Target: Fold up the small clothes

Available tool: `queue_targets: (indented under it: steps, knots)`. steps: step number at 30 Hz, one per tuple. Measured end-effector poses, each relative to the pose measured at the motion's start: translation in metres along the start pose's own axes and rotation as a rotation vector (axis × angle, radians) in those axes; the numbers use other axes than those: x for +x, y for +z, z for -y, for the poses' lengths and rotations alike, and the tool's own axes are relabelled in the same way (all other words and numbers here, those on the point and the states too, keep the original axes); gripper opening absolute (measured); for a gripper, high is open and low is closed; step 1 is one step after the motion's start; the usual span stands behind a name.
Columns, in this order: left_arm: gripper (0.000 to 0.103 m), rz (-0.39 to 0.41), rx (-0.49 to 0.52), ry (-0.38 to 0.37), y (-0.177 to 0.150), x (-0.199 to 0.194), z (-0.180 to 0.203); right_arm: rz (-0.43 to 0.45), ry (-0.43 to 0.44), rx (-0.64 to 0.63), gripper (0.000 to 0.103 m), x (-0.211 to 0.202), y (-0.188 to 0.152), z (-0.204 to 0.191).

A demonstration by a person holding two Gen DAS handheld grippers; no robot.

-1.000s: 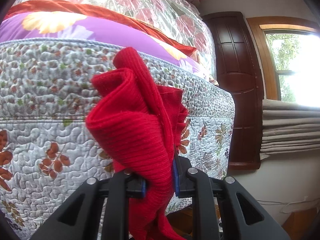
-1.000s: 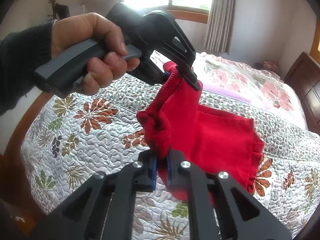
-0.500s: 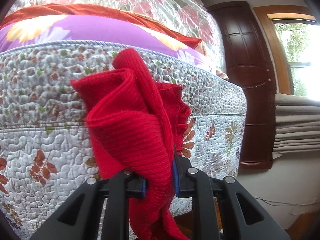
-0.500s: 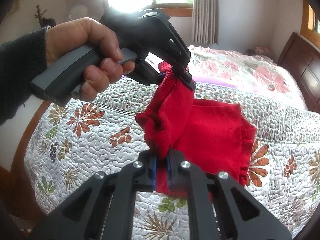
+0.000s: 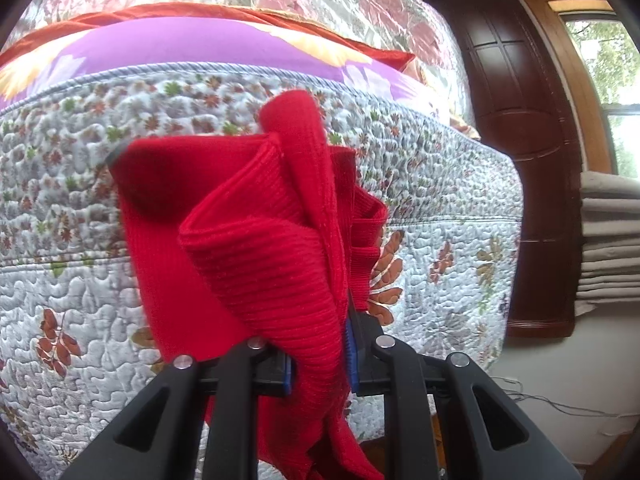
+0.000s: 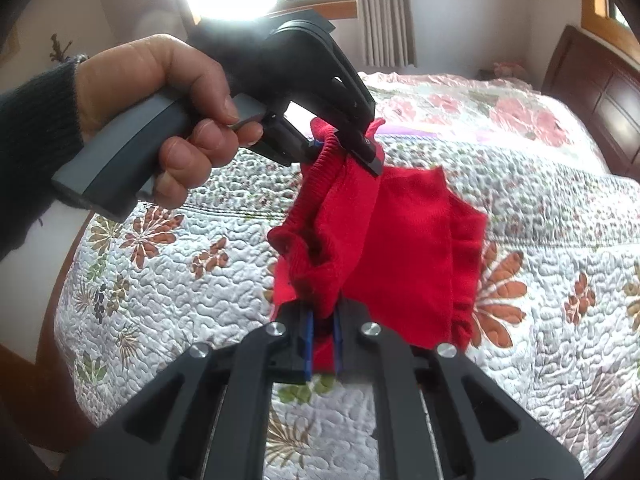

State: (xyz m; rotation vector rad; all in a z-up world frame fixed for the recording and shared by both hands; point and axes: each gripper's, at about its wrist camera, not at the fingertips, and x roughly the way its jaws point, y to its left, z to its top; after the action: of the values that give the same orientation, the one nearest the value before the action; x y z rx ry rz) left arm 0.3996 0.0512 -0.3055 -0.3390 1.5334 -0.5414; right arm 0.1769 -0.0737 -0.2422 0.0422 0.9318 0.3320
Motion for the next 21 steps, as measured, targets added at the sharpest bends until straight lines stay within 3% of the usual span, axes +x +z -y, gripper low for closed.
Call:
queue_targets:
  steps: [21]
  knots:
    - [0.019, 0.018, -0.006, 0.356, -0.006, 0.103, 0.053, -0.098, 0.120, 0.263, 0.006, 0.034, -0.062, 0.100]
